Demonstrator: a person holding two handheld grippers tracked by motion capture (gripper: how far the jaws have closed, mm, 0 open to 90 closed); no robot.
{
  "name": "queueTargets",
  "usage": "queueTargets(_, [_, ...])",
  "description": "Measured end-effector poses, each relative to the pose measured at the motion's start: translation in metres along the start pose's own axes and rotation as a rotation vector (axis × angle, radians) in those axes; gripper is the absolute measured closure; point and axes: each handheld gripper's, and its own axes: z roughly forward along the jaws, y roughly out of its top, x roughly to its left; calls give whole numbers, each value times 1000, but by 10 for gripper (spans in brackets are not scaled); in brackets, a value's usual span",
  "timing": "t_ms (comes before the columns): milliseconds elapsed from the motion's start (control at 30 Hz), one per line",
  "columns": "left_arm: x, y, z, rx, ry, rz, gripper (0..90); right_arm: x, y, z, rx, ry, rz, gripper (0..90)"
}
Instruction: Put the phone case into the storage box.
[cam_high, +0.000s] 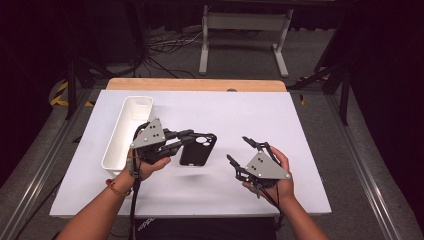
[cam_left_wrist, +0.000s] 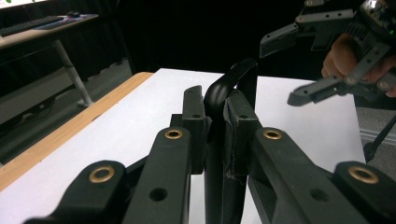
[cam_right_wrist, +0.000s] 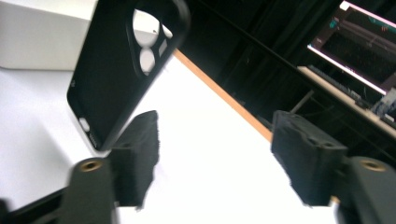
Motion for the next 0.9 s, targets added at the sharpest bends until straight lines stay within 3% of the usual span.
queueTargets(333, [2,1,-5,-14,11,-1,814,-2,-22,-9,56,-16,48,197])
queueTargets(633, [6,3,-13,-24,29,4,814,-2,-37,-15,66,-17,62,181])
queueTargets(800, [8,5,-18,-38,38,3,814,2,-48,-15,76,-9,118,158])
queueTargets(900, [10,7,-23,-45,42,8,814,6,-56,-15,84,-3,117,158])
